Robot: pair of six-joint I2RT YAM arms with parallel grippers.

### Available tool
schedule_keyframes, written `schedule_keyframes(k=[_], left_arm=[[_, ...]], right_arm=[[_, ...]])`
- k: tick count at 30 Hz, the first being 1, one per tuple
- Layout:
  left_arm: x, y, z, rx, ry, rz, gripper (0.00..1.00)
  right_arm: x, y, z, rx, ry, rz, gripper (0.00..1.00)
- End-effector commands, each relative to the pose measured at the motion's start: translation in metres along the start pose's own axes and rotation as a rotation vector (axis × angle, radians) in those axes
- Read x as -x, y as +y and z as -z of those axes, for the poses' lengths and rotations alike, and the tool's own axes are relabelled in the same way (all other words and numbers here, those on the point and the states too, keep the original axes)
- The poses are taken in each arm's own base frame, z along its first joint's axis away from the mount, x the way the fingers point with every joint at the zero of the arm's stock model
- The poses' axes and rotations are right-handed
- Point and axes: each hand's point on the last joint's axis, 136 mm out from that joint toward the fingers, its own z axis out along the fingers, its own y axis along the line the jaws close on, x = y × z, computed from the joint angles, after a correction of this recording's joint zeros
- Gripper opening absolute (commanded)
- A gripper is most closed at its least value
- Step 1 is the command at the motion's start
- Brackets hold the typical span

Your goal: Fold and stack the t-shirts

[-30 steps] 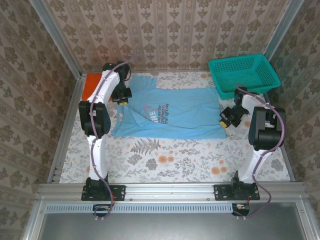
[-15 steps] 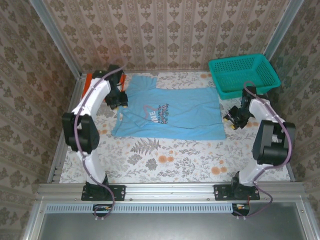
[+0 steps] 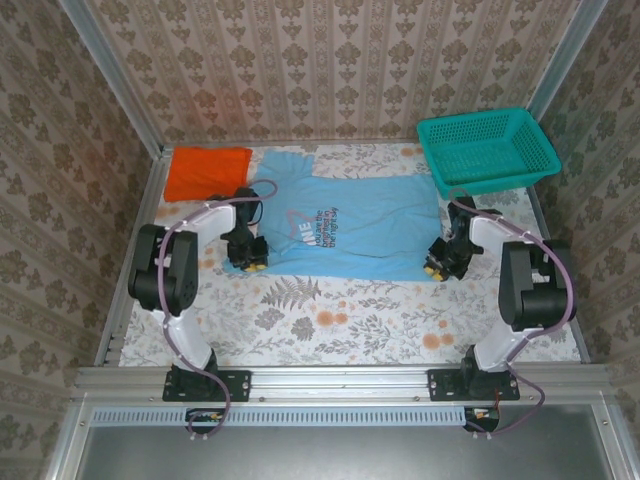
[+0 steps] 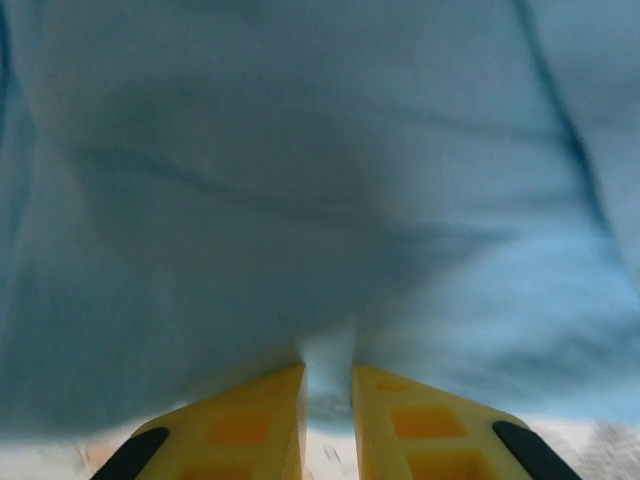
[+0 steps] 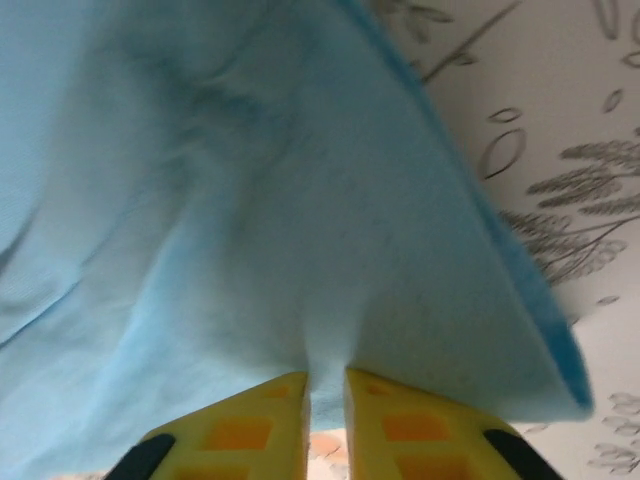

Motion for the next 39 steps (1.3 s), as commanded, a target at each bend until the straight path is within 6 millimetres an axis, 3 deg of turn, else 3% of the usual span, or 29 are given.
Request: schedule_keyframes(k=[1, 7, 11, 19, 26, 31, 35, 37, 39], left_arm=[[0.023, 0.021, -0.009, 0.053, -0.034, 0.002, 0.20], [0.003, 0.048, -0.014, 0.144, 0.038, 0.035, 0.22], [-0.022, 0.060, -0.017, 0.158, 0.099, 0.079, 0.23], [-0.072, 0.067, -0.014, 0.131, 0.158, 0.166, 0.24], [-0.106, 0.067, -0.006, 0.085, 0.159, 0.265, 0.25], [-0.090, 0.064, 0.025, 0.068, 0.060, 0.290, 0.31], [-0.066, 0.055, 0.056, 0.031, -0.032, 0.292, 0.33], [-0.059, 0.045, 0.063, -0.016, -0.049, 0.289, 0.32], [-0.055, 0.033, 0.062, -0.082, -0.049, 0.280, 0.30]], right_arm=[[0.001, -0.031, -0.015, -0.101, 0.018, -0.098, 0.25], [-0.006, -0.051, -0.021, -0.139, 0.055, -0.134, 0.33], [-0.017, -0.060, -0.021, -0.159, 0.081, -0.123, 0.39], [-0.038, -0.078, -0.020, -0.187, 0.115, -0.118, 0.59], [-0.055, -0.081, -0.015, -0.150, 0.130, -0.127, 0.67], [-0.044, -0.049, 0.014, 0.000, 0.022, -0.064, 0.73], [-0.027, -0.013, 0.061, 0.073, -0.178, 0.058, 0.79], [-0.025, 0.016, 0.077, 0.133, -0.240, 0.137, 0.78], [-0.035, 0.058, 0.083, 0.218, -0.256, 0.246, 0.75]])
